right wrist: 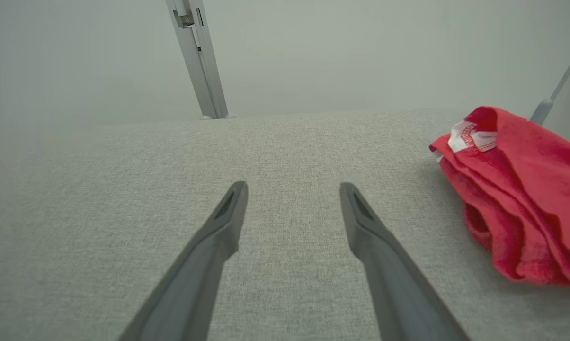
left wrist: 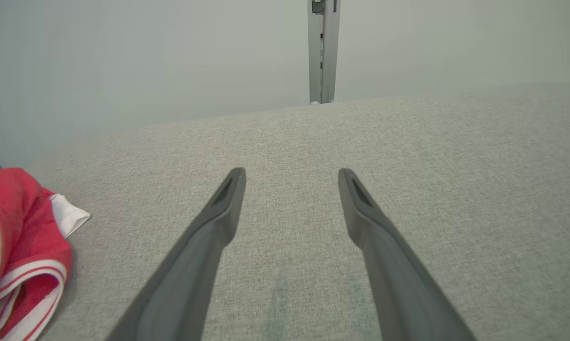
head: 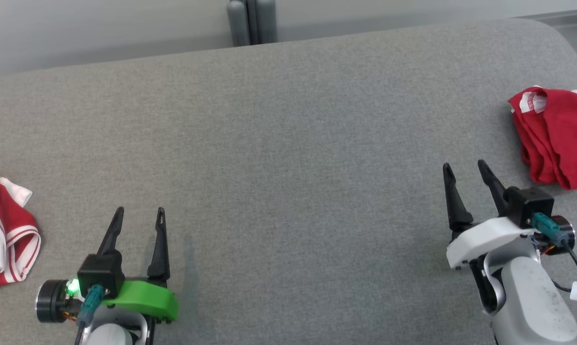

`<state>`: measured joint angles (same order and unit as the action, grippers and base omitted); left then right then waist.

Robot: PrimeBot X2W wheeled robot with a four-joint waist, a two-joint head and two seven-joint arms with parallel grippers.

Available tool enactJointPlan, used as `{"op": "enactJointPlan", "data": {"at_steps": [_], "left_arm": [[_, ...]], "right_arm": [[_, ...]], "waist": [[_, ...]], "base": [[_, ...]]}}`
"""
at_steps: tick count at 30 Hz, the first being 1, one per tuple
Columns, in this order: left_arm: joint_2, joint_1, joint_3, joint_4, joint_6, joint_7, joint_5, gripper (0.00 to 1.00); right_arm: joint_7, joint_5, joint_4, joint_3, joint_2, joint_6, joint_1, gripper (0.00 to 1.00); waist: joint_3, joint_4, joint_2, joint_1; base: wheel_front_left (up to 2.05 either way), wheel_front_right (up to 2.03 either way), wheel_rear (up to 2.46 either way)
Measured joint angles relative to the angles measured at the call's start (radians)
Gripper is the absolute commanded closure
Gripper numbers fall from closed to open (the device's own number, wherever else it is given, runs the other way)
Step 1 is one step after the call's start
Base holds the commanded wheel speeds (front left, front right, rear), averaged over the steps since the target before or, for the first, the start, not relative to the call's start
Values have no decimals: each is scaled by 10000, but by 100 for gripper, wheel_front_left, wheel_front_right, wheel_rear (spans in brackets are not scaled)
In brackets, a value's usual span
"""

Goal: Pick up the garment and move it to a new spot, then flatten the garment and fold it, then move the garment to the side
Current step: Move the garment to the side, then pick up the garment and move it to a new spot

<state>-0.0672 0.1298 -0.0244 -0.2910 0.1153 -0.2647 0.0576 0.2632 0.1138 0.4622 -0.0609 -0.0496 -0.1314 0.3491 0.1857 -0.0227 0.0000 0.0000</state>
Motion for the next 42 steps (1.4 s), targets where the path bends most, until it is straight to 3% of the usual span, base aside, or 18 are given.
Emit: {"op": "enactJointPlan", "data": {"at_steps": [13, 25, 42], "left_arm": [[151, -1327, 261, -50, -278, 0, 104, 0], [169, -1362, 140, -165, -460, 0, 514, 0], [167, -1090, 646, -784, -685, 0, 1127, 0]], "right_arm": [[0, 297, -353, 199, 4, 0, -1543, 0], [2, 464, -518, 516, 8, 0, -1742, 0], [2, 813, -280, 1396, 10, 0, -1170, 0]], "waist": [[-1153, 393, 0, -1], [-1240, 1008, 1, -1], [-855, 3706, 0, 0]], "base": [[0, 0, 0], [0, 0, 0], [0, 0, 0]]}}
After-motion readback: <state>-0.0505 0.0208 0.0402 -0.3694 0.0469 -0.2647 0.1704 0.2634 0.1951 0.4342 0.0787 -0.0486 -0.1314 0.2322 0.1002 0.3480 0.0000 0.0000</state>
